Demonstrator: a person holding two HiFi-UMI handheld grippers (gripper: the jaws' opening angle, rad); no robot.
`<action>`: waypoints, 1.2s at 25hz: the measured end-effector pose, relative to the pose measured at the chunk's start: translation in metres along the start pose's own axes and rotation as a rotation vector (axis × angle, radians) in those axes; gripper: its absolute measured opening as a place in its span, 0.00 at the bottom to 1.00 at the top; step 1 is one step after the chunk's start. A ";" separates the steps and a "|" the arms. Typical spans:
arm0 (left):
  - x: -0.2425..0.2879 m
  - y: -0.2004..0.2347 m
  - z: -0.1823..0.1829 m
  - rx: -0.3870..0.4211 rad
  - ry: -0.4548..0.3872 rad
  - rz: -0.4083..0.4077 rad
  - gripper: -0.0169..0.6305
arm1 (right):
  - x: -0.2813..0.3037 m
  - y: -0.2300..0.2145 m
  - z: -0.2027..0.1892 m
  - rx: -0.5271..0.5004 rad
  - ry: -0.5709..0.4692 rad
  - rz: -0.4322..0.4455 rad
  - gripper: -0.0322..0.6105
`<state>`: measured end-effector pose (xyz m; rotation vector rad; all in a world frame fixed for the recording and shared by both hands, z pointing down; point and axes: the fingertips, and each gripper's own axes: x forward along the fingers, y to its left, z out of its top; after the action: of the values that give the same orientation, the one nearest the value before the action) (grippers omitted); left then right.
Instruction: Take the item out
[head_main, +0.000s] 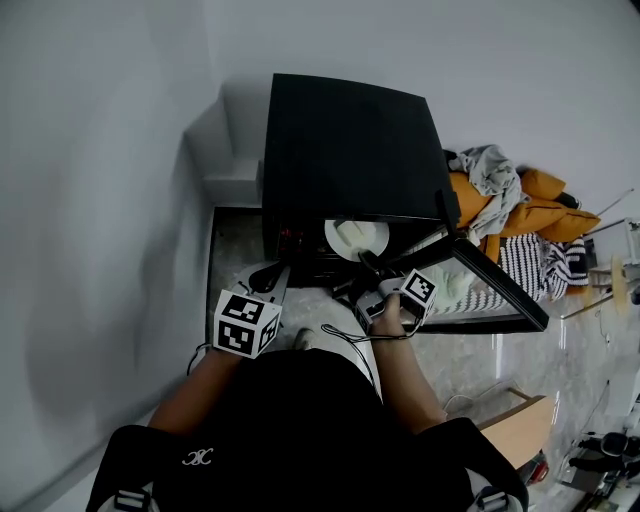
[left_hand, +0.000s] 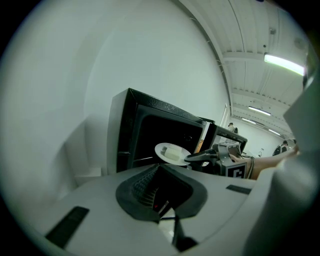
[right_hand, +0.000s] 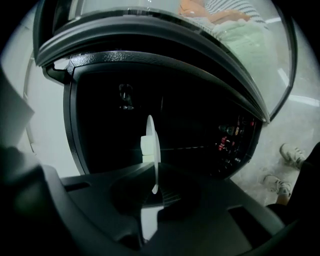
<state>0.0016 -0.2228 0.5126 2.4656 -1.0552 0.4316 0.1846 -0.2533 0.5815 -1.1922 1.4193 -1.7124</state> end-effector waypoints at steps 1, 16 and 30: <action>0.001 0.000 0.000 0.001 0.002 -0.004 0.03 | -0.003 0.000 0.000 0.010 -0.003 0.003 0.08; 0.010 -0.014 -0.005 0.015 0.035 -0.077 0.03 | -0.051 0.004 -0.011 0.033 -0.018 0.028 0.08; 0.022 -0.033 -0.004 0.044 0.041 -0.151 0.03 | -0.086 -0.011 -0.027 0.058 -0.032 0.021 0.08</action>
<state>0.0400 -0.2138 0.5169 2.5427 -0.8441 0.4597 0.1965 -0.1642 0.5699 -1.1641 1.3495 -1.7017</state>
